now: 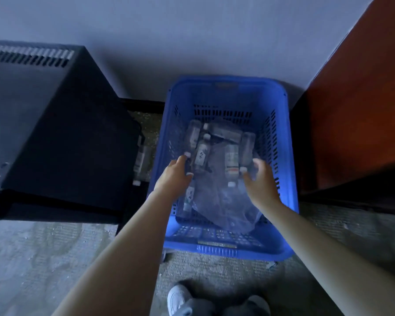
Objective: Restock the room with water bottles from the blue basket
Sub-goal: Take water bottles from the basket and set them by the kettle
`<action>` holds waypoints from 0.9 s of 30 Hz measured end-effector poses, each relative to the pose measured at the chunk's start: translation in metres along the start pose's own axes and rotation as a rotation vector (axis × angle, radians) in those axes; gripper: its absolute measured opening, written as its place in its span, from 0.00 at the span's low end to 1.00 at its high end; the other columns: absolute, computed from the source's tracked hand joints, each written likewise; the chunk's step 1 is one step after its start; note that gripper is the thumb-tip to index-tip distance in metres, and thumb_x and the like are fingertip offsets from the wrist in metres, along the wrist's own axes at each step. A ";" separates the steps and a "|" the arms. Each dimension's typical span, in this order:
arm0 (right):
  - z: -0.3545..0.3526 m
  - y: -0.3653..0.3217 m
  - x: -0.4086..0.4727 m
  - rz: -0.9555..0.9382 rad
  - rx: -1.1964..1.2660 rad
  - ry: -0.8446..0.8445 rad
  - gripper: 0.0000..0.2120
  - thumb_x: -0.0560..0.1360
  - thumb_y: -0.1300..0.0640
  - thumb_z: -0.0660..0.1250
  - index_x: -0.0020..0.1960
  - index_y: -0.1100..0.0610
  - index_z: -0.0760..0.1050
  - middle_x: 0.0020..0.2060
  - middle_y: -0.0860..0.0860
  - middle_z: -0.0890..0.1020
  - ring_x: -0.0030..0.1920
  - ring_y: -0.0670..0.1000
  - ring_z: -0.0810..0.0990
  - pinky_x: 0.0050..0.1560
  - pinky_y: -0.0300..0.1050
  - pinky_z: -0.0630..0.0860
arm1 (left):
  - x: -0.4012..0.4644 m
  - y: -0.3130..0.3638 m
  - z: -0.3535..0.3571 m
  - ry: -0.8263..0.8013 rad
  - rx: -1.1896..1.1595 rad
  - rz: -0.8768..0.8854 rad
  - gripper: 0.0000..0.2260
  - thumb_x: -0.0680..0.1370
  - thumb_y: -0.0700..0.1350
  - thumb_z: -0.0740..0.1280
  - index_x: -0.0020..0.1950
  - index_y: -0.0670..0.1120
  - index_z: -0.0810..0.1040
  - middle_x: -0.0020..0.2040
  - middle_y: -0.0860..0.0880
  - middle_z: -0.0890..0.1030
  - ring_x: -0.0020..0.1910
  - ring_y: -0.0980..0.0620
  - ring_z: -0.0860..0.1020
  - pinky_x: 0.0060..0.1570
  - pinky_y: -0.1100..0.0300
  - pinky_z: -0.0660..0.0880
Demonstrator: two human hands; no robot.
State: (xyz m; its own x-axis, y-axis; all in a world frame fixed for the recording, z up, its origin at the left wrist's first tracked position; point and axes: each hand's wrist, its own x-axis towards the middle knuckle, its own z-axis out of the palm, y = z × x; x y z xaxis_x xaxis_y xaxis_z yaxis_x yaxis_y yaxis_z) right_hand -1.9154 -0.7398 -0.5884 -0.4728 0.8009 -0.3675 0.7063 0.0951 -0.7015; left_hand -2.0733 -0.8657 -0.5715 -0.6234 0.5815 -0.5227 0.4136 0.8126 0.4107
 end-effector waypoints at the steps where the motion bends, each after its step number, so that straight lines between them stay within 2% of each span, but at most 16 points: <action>1: 0.010 0.014 0.005 0.008 -0.008 -0.007 0.21 0.79 0.57 0.60 0.70 0.60 0.64 0.67 0.58 0.68 0.62 0.56 0.72 0.49 0.36 0.63 | 0.008 -0.009 0.016 -0.013 -0.012 -0.019 0.25 0.79 0.43 0.60 0.75 0.47 0.58 0.70 0.42 0.67 0.65 0.40 0.70 0.56 0.48 0.71; 5: 0.042 0.057 0.025 0.031 -0.009 -0.028 0.22 0.79 0.57 0.61 0.71 0.61 0.63 0.69 0.58 0.67 0.67 0.56 0.69 0.57 0.40 0.64 | 0.039 -0.039 0.071 -0.023 -0.042 -0.033 0.24 0.79 0.41 0.61 0.74 0.45 0.60 0.70 0.40 0.69 0.65 0.39 0.71 0.55 0.50 0.71; 9: 0.073 0.087 0.050 0.064 0.000 -0.038 0.23 0.78 0.57 0.62 0.71 0.61 0.63 0.69 0.60 0.67 0.67 0.58 0.68 0.63 0.46 0.65 | 0.068 -0.061 0.115 -0.056 -0.053 -0.066 0.28 0.80 0.43 0.60 0.77 0.50 0.53 0.72 0.41 0.66 0.65 0.40 0.71 0.49 0.54 0.69; 12: 0.095 0.102 0.066 0.050 -0.011 -0.063 0.22 0.78 0.57 0.63 0.70 0.61 0.64 0.68 0.60 0.68 0.66 0.59 0.70 0.64 0.49 0.66 | 0.088 -0.073 0.141 -0.063 -0.059 -0.085 0.28 0.81 0.42 0.59 0.78 0.49 0.51 0.73 0.41 0.64 0.66 0.40 0.69 0.49 0.54 0.68; 15: 0.115 0.113 0.083 0.028 -0.019 -0.073 0.22 0.77 0.58 0.64 0.69 0.59 0.66 0.67 0.59 0.70 0.66 0.59 0.71 0.64 0.49 0.67 | 0.107 -0.082 0.160 -0.064 -0.041 -0.107 0.27 0.81 0.42 0.59 0.77 0.47 0.51 0.73 0.40 0.62 0.68 0.39 0.67 0.57 0.50 0.69; 20: 0.140 0.133 0.108 0.065 -0.051 -0.099 0.24 0.77 0.58 0.63 0.71 0.60 0.63 0.67 0.62 0.69 0.67 0.61 0.70 0.65 0.49 0.66 | 0.131 -0.096 0.183 -0.068 0.004 -0.135 0.27 0.80 0.43 0.59 0.77 0.47 0.52 0.73 0.38 0.63 0.67 0.36 0.69 0.59 0.46 0.69; 23: 0.150 0.147 0.119 0.116 -0.093 -0.121 0.23 0.77 0.57 0.62 0.70 0.62 0.65 0.65 0.64 0.71 0.64 0.62 0.73 0.60 0.47 0.69 | 0.142 -0.105 0.198 -0.090 0.000 -0.179 0.29 0.79 0.43 0.62 0.77 0.46 0.52 0.73 0.37 0.62 0.67 0.36 0.68 0.60 0.44 0.70; 27: 0.157 0.165 0.130 0.134 -0.155 -0.131 0.23 0.77 0.55 0.62 0.68 0.64 0.66 0.65 0.64 0.72 0.64 0.61 0.73 0.58 0.47 0.70 | 0.153 -0.109 0.209 -0.083 0.068 -0.314 0.33 0.78 0.44 0.64 0.77 0.46 0.49 0.77 0.39 0.50 0.72 0.36 0.61 0.64 0.43 0.68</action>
State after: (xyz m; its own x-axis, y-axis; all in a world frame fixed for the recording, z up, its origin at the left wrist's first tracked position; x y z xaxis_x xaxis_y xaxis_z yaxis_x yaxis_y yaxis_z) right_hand -1.9432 -0.7131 -0.8474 -0.4265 0.7297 -0.5345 0.8352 0.0908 -0.5425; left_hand -2.0749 -0.8571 -0.8528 -0.6726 0.3007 -0.6762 0.2547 0.9520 0.1701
